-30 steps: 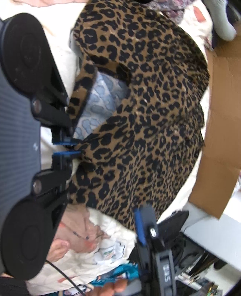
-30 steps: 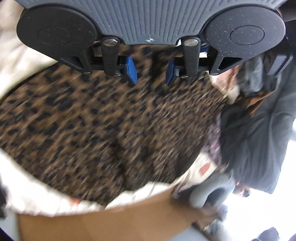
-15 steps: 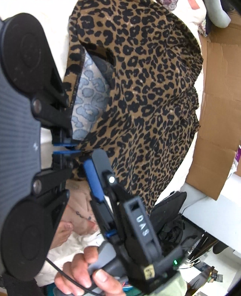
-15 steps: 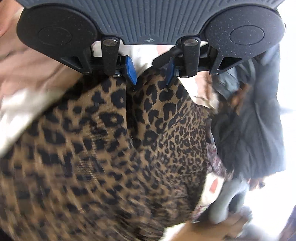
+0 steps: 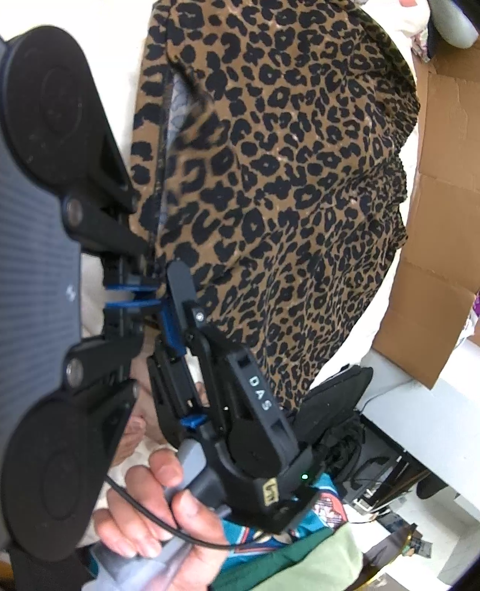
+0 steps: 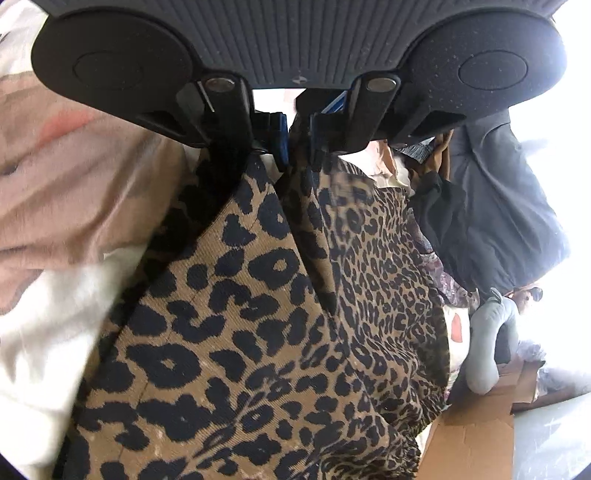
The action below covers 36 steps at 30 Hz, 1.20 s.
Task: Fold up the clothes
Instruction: 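Lift the hem with the left tool while the right tool grasps it too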
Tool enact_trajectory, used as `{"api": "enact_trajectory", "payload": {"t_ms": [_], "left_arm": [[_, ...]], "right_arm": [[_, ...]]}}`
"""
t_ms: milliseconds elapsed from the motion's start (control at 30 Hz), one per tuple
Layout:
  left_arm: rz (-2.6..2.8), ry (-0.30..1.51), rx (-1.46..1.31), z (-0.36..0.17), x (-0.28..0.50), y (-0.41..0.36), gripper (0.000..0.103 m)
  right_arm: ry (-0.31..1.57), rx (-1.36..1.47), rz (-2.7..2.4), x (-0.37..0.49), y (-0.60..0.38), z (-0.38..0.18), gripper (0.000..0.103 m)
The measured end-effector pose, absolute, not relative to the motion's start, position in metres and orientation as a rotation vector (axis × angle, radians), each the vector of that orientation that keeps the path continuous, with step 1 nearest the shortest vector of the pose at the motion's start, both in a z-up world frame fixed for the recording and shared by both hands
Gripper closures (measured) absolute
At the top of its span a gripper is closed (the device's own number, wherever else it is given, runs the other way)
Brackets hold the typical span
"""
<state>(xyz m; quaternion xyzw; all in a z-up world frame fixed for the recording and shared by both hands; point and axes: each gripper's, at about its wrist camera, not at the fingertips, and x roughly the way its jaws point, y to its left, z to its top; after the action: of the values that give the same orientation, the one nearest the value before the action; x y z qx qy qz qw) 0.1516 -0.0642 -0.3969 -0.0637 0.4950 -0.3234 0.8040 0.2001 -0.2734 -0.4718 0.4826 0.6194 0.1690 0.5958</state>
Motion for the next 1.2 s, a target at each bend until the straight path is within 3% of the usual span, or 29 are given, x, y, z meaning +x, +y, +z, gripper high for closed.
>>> {"api": "enact_trajectory", "payload": {"t_ms": [200,300,400,600,667,700,733,767,800,1067,1200], "left_arm": [[-0.565,1.080,-0.228,-0.398,0.163,-0.030,0.073],[-0.499,1.098,-0.309,-0.407,0.172,-0.012,0.069],[-0.449,1.096,-0.383,-0.413,0.179,0.004,0.057],[-0.371,1.088,-0.553,-0.430,0.193,0.027,0.056],[-0.350,1.089,-0.634,-0.439,0.197,0.034,0.061],[-0.341,1.089,-0.676,-0.443,0.199,0.037,0.070],[-0.328,1.095,-0.725,-0.447,0.200,0.041,0.087],[-0.315,1.103,-0.777,-0.452,0.200,0.045,0.097],[-0.301,1.109,-0.789,-0.453,0.200,0.048,0.101],[-0.268,1.128,-0.686,-0.447,0.189,0.052,0.103],[-0.256,1.130,-0.675,-0.451,0.191,0.047,0.103]], "right_arm": [[1.417,1.048,0.426,0.204,-0.274,-0.465,0.097],[1.414,1.005,0.442,0.205,-0.272,-0.462,0.098],[1.415,0.952,0.450,0.206,-0.271,-0.460,0.098],[1.419,0.889,0.464,0.206,-0.268,-0.459,0.098],[1.416,0.864,0.470,0.206,-0.267,-0.458,0.098],[1.416,0.851,0.472,0.206,-0.266,-0.457,0.098],[1.416,0.841,0.473,0.206,-0.265,-0.457,0.098],[1.416,0.830,0.474,0.206,-0.265,-0.457,0.098],[1.416,0.818,0.474,0.206,-0.264,-0.457,0.098],[1.424,0.743,0.507,0.211,-0.256,-0.453,0.092],[1.431,0.777,0.509,0.214,-0.259,-0.456,0.060]]}}
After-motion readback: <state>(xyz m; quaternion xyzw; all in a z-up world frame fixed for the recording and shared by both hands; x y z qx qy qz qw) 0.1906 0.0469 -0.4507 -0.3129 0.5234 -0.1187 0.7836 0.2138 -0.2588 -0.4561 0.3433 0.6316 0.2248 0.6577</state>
